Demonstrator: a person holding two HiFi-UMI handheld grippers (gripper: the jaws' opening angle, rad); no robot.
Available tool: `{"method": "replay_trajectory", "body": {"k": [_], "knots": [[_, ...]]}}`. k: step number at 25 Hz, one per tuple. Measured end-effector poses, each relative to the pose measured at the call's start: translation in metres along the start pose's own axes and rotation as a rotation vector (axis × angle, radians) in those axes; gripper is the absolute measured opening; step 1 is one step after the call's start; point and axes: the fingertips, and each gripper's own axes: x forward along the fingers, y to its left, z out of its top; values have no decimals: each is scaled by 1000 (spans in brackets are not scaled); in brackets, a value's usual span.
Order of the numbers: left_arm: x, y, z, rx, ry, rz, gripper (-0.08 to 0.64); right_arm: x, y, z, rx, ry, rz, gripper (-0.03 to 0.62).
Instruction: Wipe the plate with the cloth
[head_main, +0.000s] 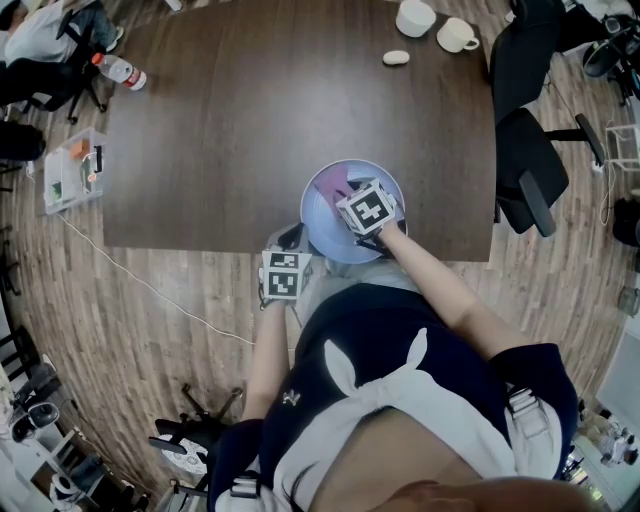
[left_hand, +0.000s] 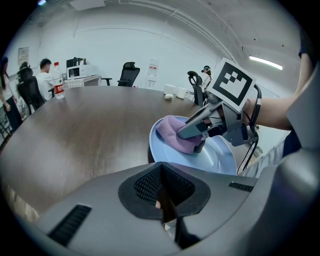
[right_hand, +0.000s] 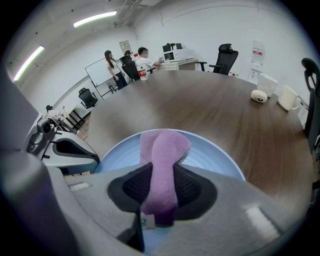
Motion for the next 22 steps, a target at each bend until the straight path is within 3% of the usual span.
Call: {"method": "replay_trajectory", "body": {"k": [22], "knots": [[-3,3,4,-22,-7,-16,5,4,36,7,-56,-30,59,118]]}}
